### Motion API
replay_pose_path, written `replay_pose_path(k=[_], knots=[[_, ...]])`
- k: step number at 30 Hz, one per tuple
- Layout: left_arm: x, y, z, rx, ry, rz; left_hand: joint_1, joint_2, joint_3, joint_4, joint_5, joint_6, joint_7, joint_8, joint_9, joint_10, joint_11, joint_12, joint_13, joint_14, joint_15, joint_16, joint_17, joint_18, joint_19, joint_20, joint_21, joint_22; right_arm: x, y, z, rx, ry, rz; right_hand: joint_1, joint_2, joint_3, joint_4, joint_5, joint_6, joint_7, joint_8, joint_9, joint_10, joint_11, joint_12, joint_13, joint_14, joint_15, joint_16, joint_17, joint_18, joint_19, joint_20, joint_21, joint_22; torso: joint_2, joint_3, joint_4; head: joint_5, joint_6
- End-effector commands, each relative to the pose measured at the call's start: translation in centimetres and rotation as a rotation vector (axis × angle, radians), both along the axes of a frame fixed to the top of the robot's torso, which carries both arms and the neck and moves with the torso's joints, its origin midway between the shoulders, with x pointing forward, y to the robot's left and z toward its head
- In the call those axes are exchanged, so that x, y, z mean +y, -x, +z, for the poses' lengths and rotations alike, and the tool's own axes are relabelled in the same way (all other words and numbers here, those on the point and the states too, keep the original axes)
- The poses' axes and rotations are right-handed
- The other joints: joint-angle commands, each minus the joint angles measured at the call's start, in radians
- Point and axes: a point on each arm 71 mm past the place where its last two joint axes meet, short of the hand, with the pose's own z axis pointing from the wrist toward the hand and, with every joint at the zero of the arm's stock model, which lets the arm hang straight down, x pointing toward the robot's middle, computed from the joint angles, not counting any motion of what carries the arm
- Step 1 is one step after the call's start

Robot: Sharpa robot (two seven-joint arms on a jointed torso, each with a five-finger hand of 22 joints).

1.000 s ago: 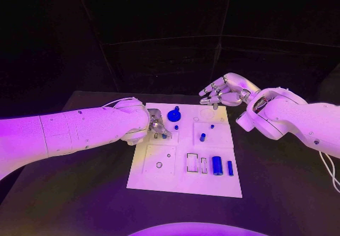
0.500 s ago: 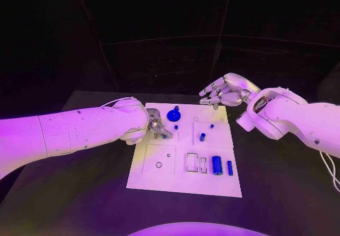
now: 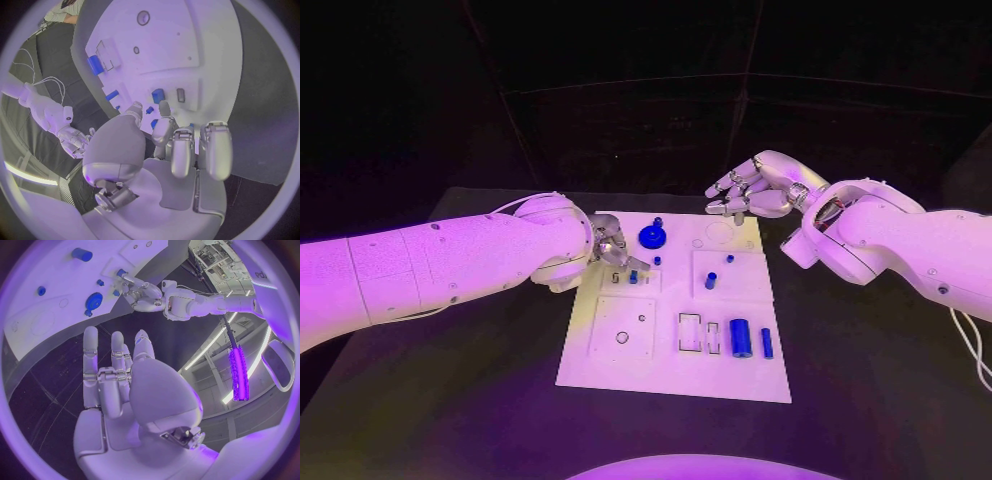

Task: Assemble the parts on the task board

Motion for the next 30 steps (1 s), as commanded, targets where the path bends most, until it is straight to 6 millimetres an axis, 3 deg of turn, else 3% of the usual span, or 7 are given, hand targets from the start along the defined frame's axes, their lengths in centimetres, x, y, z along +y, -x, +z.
replay_pose_path(k=[1,5,9,11,15,18,30], knots=[[0.0,-0.1,1.4,-0.001,0.041,-0.026,0.029,0.002,-0.014,-0.001,-0.004,-0.028,0.007,-0.023,-0.012,-0.015,0.007,-0.014,-0.010,0.104,-0.001,0.003,0.263,-0.005,0.023,-0.002,-0.007,0.084,-0.1,0.0,0.1,-0.002,0.007,0.001,-0.010,-0.003,-0.005,0.000,0.003,-0.007,-0.003,0.001,0.001,-0.003,0.003,0.004,0.001,0.108,0.007,0.002,0.263,0.002,0.002,0.006,-0.006,0.001,0.000,0.0013,0.0003,-0.002,0.003],[0.6,-0.7,3.1,0.004,0.026,-0.045,0.084,0.032,-0.029,-0.006,-0.002,-0.057,0.029,-0.070,-0.047,-0.041,0.027,-0.040,-0.037,0.104,0.016,0.003,0.263,0.005,0.000,0.012,-0.039,0.037,-0.1,-0.1,0.1,-0.001,0.008,-0.001,-0.009,-0.002,-0.005,0.000,0.004,-0.008,-0.003,0.000,0.001,-0.004,0.003,0.004,0.001,0.108,0.007,0.002,0.263,0.002,0.002,0.006,-0.006,0.000,0.000,0.0014,0.0014,-0.001,0.006],[1.5,-2.3,4.2,0.010,-0.005,-0.034,0.119,0.061,-0.058,0.000,0.001,-0.084,0.056,-0.134,-0.122,-0.058,0.052,-0.054,-0.056,0.104,0.040,0.003,0.263,0.010,-0.011,0.035,-0.057,0.016,-0.1,-0.1,0.0,-0.001,0.010,-0.003,-0.008,-0.001,-0.005,0.000,0.006,-0.008,-0.003,0.000,0.001,-0.005,0.003,0.004,0.001,0.108,0.007,0.002,0.263,0.003,0.002,0.006,-0.006,0.000,0.000,0.0009,0.0005,0.003,0.008],[2.0,-3.3,4.6,0.005,-0.018,-0.010,0.121,0.063,-0.072,0.004,0.000,-0.084,0.060,-0.144,-0.140,-0.062,0.055,-0.058,-0.062,0.104,0.042,0.003,0.263,0.011,-0.013,0.040,-0.061,0.011,-0.1,-0.2,0.0,-0.001,0.011,-0.005,-0.006,0.000,-0.005,0.000,0.009,-0.009,-0.003,0.000,0.001,-0.005,0.003,0.004,0.001,0.108,0.007,0.002,0.263,0.003,0.002,0.006,-0.007,0.000,0.000,0.0009,-0.0010,0.006,0.008],[2.7,-4.9,4.9,0.003,-0.039,0.027,0.120,0.066,-0.093,0.014,0.000,-0.081,0.064,-0.153,-0.164,-0.069,0.059,-0.064,-0.070,0.104,0.045,0.003,0.263,0.013,-0.016,0.044,-0.066,0.006,-0.1,-0.2,0.0,0.000,0.013,-0.007,-0.006,0.002,-0.005,0.001,0.011,-0.009,-0.003,0.000,0.001,-0.005,0.003,0.004,0.001,0.108,0.007,0.002,0.263,0.003,0.002,0.006,-0.007,0.000,0.001,0.0010,-0.0032,0.013,0.008],[2.8,-5.8,4.8,0.008,-0.058,0.031,0.115,0.069,-0.106,0.019,-0.001,-0.077,0.064,-0.156,-0.175,-0.070,0.059,-0.063,-0.071,0.104,0.046,0.003,0.263,0.013,-0.015,0.046,-0.065,0.008,-0.1,-0.3,0.0,0.000,0.013,-0.008,-0.006,0.002,-0.005,0.001,0.011,-0.009,-0.003,0.000,0.001,-0.005,0.003,0.004,0.001,0.108,0.007,0.002,0.263,0.003,0.002,0.006,-0.007,0.000,0.003,-0.0002,-0.0031,0.009,0.009],[3.1,-7.2,3.0,0.021,-0.132,0.034,0.088,0.090,-0.158,0.022,-0.002,-0.036,0.052,-0.136,-0.194,-0.067,0.051,-0.054,-0.066,0.104,0.040,0.003,0.263,0.012,-0.010,0.043,-0.061,0.016,0.1,-0.4,0.1,-0.014,0.018,-0.013,0.021,0.011,0.000,-0.009,0.019,-0.009,-0.004,0.002,0.001,-0.003,0.000,0.004,0.000,0.108,0.004,0.002,0.263,0.004,0.007,0.004,-0.007,0.001,0.001,-0.0006,-0.0013,0.010,0.009]])
